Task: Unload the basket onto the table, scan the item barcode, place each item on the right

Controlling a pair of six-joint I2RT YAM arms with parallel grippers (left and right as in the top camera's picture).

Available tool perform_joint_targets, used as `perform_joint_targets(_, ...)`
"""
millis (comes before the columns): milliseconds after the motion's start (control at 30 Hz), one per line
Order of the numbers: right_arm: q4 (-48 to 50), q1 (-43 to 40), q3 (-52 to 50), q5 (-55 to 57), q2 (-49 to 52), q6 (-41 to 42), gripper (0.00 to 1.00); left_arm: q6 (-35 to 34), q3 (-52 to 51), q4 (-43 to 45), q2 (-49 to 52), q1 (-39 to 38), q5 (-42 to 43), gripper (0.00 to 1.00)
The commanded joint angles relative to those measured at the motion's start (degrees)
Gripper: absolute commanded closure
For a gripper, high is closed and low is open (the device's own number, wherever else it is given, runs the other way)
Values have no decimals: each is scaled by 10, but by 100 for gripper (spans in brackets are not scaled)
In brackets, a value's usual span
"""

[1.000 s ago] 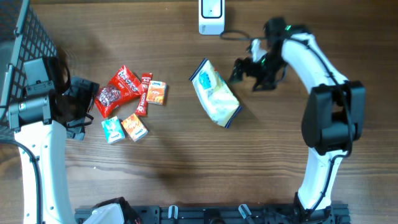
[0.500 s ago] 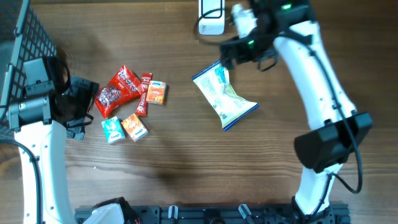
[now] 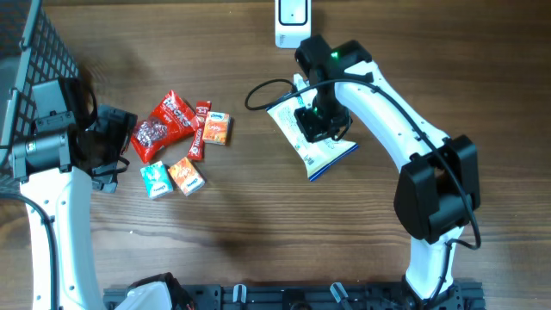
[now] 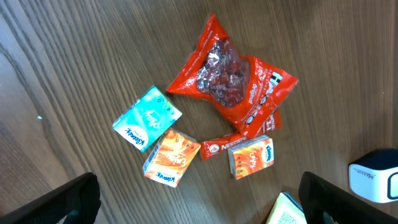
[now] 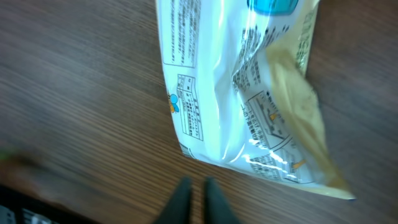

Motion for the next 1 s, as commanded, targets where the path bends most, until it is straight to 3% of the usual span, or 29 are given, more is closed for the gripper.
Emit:
perform_joint_targets(0,41,1,-49,7,9,23,96,7,2,1,1,3,-8,0)
perform_joint_targets(233,181,-16,-159,72,9,69,96,7,2,-1,1,3,-8,0)
perform_joint_targets(567,86,-26,-75,38,-26,51,96,7,2,-1,1,3,-8,0)
perform_joint_targets(700,55,-29,-43,76,-53,50,64,7,2,-3,1,3,-8,0)
perform_joint_targets(967,98,-29,-119,82,-49,50,60,7,2,-11,1,3,-8,0)
